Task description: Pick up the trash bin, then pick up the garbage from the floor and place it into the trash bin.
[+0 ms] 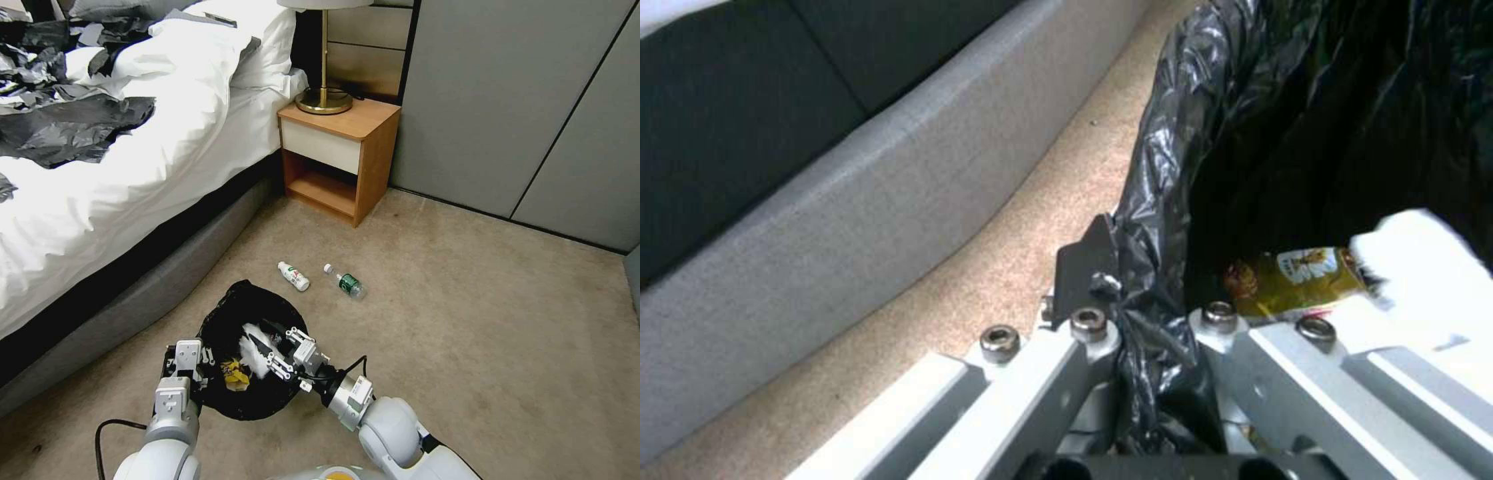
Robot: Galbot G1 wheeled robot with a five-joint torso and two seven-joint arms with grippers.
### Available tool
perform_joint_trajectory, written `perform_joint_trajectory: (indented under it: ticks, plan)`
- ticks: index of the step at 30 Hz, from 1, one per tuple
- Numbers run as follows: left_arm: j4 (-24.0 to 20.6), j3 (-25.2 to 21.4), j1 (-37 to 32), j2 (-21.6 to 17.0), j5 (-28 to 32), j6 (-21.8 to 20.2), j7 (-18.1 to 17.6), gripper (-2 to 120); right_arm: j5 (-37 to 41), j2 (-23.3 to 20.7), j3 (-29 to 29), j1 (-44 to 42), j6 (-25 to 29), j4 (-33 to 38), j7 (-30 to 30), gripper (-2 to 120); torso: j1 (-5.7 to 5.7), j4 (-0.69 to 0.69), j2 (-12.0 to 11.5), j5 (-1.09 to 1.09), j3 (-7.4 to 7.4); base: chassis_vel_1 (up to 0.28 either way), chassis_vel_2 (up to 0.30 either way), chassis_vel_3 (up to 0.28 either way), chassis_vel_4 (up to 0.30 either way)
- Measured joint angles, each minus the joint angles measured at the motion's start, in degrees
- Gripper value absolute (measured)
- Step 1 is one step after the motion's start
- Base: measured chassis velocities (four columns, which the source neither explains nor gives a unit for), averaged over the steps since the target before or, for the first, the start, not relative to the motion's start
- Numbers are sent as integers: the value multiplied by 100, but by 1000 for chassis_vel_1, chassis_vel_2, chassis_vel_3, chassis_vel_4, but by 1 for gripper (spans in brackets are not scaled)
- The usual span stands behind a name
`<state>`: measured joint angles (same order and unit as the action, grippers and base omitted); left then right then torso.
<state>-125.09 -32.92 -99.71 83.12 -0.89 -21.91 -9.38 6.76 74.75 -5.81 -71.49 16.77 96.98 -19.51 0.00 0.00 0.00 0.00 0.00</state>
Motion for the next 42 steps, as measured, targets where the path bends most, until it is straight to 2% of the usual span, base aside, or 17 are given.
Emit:
perform_joint_trajectory:
  ticks: [4, 5, 8, 9, 12, 21, 25, 32, 38, 42]
  plan:
    - [12, 0, 27, 2, 2, -15, 1, 0, -2, -49, -10, -30, 0, 21, -7, 75, 0, 0, 0, 0, 0, 0, 0, 0, 0]
    - [12, 0, 27, 2, 2, -15, 1, 0, -2, -49, -10, -30, 0, 21, -7, 75, 0, 0, 0, 0, 0, 0, 0, 0, 0]
    - [21, 4, 37, 3, 3, -22, 3, 0, -4, -65, -17, -41, 0, 36, -25, 88, 0, 0, 0, 0, 0, 0, 0, 0, 0]
    - [21, 4, 37, 3, 3, -22, 3, 0, -4, -65, -17, -41, 0, 36, -25, 88, 0, 0, 0, 0, 0, 0, 0, 0, 0]
    - [39, 9, 43, 2, 3, -25, 3, 0, -4, -79, -19, -40, 0, 69, -34, 99, 0, 0, 0, 0, 0, 0, 0, 0, 0]
    - [62, 17, 35, -18, -3, -25, 7, 0, 0, -110, 26, -41, 51, 271, 17, 100, 0, 0, 0, 0, 0, 0, 0, 0, 0]
    - [120, 1, 54, -47, -4, -26, 9, 0, 3, -62, 270, -91, 120, 720, 276, 100, 0, 0, 0, 0, 0, 0, 0, 0, 0]
    - [198, -30, 144, -93, 32, -39, 14, 0, 42, 108, 1000, -502, 201, 1526, 808, 100, 1, 0, 0, 1, 0, 0, 0, 0, 0]
    - [199, -89, 187, -106, 87, -56, 15, 0, 32, 286, 1700, -1014, 427, 1686, 986, 100, 1, 0, 0, -1, 0, 0, 0, 0, 0]
    - [199, -123, 218, -118, 121, -58, 15, 0, -12, 433, 2085, -1323, 621, 1536, 1173, 100, 1, -1, 0, 1, 0, 0, 0, 0, 0]
